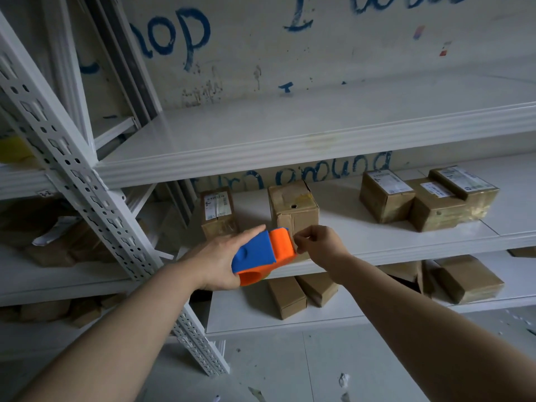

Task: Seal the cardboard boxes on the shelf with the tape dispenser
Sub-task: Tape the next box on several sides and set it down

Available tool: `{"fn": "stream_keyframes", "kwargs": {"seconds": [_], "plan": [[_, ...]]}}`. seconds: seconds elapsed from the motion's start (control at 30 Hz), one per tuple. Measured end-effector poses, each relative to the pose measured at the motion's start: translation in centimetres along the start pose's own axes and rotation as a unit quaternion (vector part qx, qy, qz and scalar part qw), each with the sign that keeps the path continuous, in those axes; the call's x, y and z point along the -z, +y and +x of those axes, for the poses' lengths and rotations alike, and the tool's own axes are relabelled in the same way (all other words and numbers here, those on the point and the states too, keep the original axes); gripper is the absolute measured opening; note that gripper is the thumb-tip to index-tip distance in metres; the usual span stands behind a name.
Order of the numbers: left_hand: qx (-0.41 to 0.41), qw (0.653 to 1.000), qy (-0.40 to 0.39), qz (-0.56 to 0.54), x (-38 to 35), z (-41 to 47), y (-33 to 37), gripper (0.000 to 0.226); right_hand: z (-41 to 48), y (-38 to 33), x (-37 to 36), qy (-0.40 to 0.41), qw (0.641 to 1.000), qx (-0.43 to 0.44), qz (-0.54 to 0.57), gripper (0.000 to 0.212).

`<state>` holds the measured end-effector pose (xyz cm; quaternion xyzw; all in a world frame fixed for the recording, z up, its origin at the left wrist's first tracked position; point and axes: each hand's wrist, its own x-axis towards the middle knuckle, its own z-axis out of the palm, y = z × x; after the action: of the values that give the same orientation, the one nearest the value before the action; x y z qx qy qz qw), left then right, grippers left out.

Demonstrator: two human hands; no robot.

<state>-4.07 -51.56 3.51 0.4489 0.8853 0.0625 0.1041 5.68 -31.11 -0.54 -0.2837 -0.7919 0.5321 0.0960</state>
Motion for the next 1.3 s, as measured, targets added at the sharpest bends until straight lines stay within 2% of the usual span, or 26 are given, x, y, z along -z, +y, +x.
{"fn": "stream_keyframes", "kwargs": {"seconds": [0.17,0.23,0.5,0.67,0.8,1.07,1.3], "plan": [[0.034,0.999,0.009,-0.013,1.5,-0.3,-2.9,0.106,1.1,-0.2,4.9,0.064,0.996,-0.022,0.066,0.012],[0.060,0.998,0.010,-0.023,1.6,-0.9,-4.0,0.102,1.5,0.3,6.4,0.052,0.996,-0.031,0.065,0.014],[0.080,0.980,0.082,-0.165,2.1,0.2,-4.9,0.097,3.1,-0.3,7.1,0.076,0.989,-0.016,0.125,0.018],[0.107,0.972,0.075,-0.193,2.8,2.3,-4.3,0.090,4.8,-0.4,7.4,0.048,0.979,-0.046,0.193,0.023],[0.123,0.965,0.086,-0.213,3.3,3.7,-4.3,0.080,6.8,-0.2,7.4,0.020,0.975,-0.050,0.213,0.016],[0.173,0.958,0.068,-0.218,4.1,6.0,-4.8,0.083,10.8,-0.1,7.9,-0.011,0.977,-0.049,0.206,0.026],[0.164,0.959,0.060,-0.225,3.6,8.0,-5.3,0.089,12.1,0.6,7.8,0.000,0.976,-0.062,0.207,0.028]]}}
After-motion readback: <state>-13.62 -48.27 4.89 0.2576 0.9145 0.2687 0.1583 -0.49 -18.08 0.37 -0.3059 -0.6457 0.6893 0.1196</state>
